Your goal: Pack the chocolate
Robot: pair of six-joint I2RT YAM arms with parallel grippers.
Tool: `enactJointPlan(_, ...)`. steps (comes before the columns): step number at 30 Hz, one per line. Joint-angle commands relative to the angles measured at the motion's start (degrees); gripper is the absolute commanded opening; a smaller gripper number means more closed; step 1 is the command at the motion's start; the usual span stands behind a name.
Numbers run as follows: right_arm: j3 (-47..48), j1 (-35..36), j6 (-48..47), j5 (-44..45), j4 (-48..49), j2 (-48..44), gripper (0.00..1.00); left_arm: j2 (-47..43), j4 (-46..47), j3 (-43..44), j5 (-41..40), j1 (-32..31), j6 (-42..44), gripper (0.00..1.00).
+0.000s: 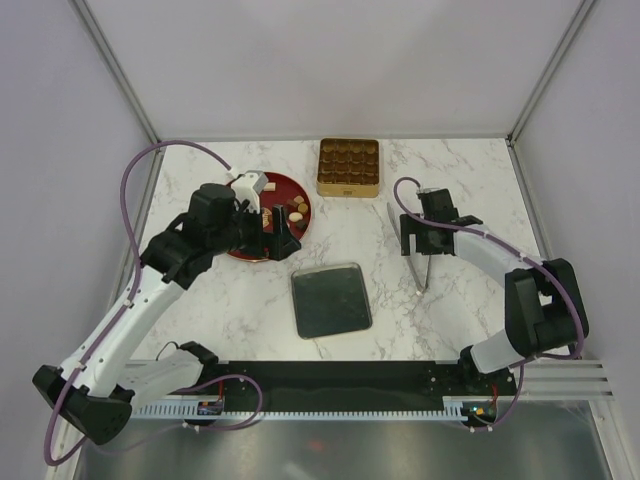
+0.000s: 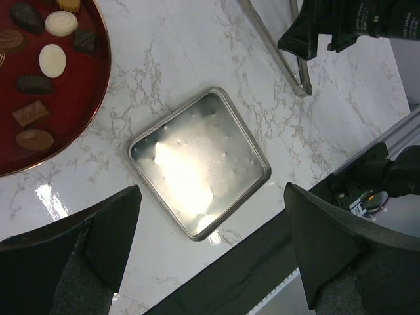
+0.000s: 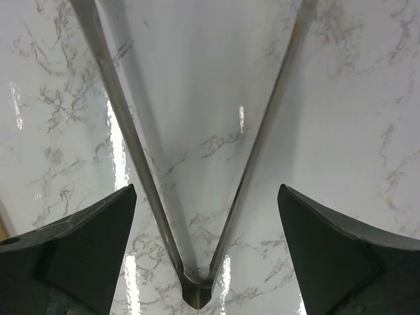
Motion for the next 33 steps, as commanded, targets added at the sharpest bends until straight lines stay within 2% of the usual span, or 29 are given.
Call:
enactJointPlan(1, 0.0, 2.1, -1.6, 2.6, 1.3, 1.3, 0.98, -2.6, 1.6, -0.3, 1.3, 0.0, 1.3, 0.98)
enactJointPlan(12, 0.3, 3.3, -1.4, 4.2, 2.3, 7.0, 0.98, -3.8, 0.9, -0.9, 0.7, 0.0, 1.2, 0.98)
enactJointPlan(16, -0.4, 3.8, -1.0, 3.9, 5.4, 7.6, 0.98, -3.1, 1.1, -0.5, 0.6, 0.0, 1.2, 0.98)
enactJointPlan(25, -0.8, 3.9, 2.7, 4.2, 6.8, 10.6, 0.98, -1.6, 1.1, -0.3, 0.0, 0.0, 1.4, 0.98)
enactJointPlan(33, -0.8, 3.9, 2.3, 3.2, 6.6, 10.8, 0.92, -1.2, 1.0, -0.1, -0.3, 0.0, 1.4, 0.98)
